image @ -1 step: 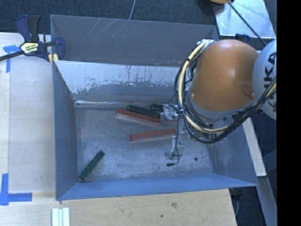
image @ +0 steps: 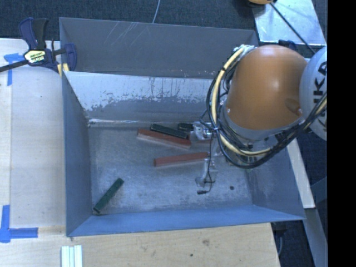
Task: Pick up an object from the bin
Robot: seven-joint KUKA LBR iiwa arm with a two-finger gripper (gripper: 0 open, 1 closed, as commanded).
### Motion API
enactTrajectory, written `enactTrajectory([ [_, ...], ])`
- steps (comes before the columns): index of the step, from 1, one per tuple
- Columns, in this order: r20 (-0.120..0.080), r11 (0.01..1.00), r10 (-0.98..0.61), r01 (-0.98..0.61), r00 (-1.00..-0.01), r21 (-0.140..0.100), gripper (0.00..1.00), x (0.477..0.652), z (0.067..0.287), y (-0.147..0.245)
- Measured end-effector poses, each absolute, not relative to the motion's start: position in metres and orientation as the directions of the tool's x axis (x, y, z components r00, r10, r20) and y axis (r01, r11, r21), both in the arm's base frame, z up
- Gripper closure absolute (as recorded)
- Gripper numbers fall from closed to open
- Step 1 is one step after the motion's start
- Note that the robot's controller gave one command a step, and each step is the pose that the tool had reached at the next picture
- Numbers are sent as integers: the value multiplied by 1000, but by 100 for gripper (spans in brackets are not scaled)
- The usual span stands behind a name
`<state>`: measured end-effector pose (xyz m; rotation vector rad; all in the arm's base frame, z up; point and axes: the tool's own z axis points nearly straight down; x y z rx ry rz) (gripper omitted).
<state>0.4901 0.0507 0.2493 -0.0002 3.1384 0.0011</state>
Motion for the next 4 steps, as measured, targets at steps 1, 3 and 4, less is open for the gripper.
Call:
enactTrajectory([
  [1,-10,999,44,44,-999,2,0,507,196,71],
  [3,-11,984,-176,-176,-984,-2,0,570,104,78],
  [4,-17,968,-250,-250,-968,-3,100,590,74,22],
])
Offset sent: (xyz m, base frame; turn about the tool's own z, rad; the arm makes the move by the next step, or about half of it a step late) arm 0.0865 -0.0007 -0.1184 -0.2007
